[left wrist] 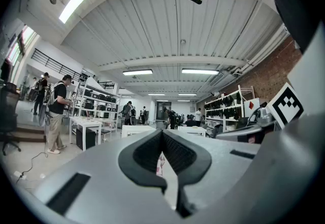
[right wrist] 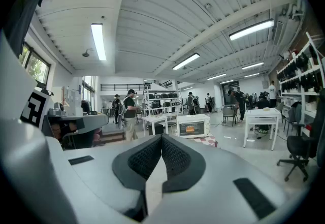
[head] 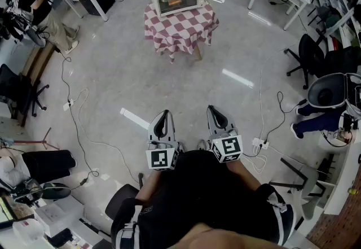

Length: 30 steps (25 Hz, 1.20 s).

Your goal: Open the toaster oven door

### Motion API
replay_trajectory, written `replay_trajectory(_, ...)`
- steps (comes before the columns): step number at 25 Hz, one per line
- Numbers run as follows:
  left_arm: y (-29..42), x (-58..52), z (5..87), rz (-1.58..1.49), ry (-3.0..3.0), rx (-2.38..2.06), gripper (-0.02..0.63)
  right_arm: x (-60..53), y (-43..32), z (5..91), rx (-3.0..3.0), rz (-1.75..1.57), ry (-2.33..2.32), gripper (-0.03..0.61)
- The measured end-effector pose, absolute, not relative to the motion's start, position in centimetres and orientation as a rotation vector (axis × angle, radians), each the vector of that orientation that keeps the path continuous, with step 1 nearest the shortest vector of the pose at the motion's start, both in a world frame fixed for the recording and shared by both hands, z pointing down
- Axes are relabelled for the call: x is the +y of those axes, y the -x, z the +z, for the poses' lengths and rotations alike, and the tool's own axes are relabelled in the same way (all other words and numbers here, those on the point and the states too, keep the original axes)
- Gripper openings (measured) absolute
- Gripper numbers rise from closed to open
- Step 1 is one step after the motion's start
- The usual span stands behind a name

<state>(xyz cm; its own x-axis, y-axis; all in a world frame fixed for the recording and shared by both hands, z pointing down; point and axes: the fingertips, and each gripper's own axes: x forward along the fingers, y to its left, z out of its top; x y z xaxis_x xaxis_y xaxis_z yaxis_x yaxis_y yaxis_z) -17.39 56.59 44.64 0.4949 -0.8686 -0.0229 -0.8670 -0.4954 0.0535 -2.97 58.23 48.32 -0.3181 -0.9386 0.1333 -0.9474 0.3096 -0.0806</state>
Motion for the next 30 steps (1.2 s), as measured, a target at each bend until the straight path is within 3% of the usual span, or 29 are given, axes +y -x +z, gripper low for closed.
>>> replay_trajectory(16,17.5,56.5,45.3,-0.058,-2.651,-1.608,0.008,58.4,1.7,47.2,-2.531,0.229,-1.817,0.026)
replay_trajectory(30,12.6,57.1,46.1,-0.004,-2.653,-1.645,0.008,58.6,-3.2,49.6,-2.536,0.231,-1.749,0.026)
